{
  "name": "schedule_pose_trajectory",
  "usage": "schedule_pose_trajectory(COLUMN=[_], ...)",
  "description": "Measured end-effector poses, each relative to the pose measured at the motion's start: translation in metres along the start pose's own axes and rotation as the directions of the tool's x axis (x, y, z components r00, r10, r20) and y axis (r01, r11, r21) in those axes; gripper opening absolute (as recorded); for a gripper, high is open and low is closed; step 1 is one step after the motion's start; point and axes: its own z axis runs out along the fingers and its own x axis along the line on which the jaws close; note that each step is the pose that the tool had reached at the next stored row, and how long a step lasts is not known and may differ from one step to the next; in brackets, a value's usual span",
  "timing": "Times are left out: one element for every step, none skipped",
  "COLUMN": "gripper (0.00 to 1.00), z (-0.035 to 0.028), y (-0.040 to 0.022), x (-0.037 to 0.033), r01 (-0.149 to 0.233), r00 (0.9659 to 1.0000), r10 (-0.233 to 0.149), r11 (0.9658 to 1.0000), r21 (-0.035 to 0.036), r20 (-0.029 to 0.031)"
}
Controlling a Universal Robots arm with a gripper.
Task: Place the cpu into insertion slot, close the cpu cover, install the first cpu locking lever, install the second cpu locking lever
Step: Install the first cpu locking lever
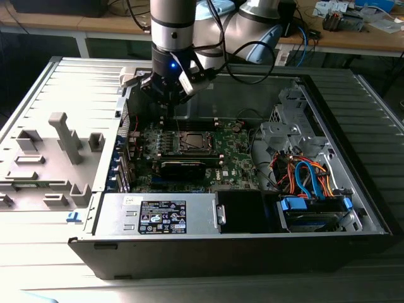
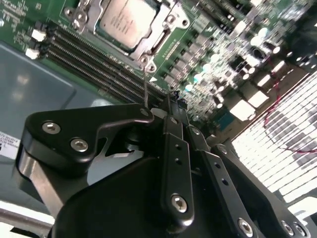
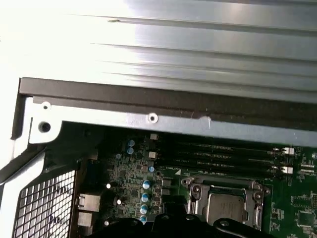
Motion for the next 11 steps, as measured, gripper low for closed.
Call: schedule_pose_trajectory(gripper=[0.11,0.11,0.11,0.11,0.11,0.11,0.11,0.11,0.11,0.11,0.11], z=[0.0013,0.0018,0.0024,0.0036,0.0043,0.0054,0.0061,0.0067,0.007,0.0072,0.0073], y=[0.0055,0.0069,0.0078,0.0084,0.0085,0.0086,0.0086,0.0086,0.0086,0.0086,0.0086], x=[-0.0005,-0.0006,-0.0007,-0.0008,-0.0009,-0.001,-0.001,-0.001,-0.001,-0.0012,-0.0016], r01=[0.0,0.0,0.0,0.001,0.001,0.001,0.001,0.001,0.001,0.001,0.001], r00=[1.0,1.0,1.0,1.0,1.0,1.0,1.0,1.0,1.0,1.0,1.0], r10=[0.0,0.0,0.0,-0.001,-0.001,-0.001,-0.001,-0.001,-0.001,-0.001,-0.001], r11=[1.0,1.0,1.0,1.0,1.0,1.0,1.0,1.0,1.0,1.0,1.0], r21=[-0.0002,-0.0003,-0.0006,-0.0009,-0.0008,-0.0008,-0.0008,-0.0008,-0.0007,-0.0007,-0.0008], r20=[0.0001,0.0001,0.0002,0.0003,0.0002,0.0001,0.0001,0.0001,0.0,0.0,0.0001])
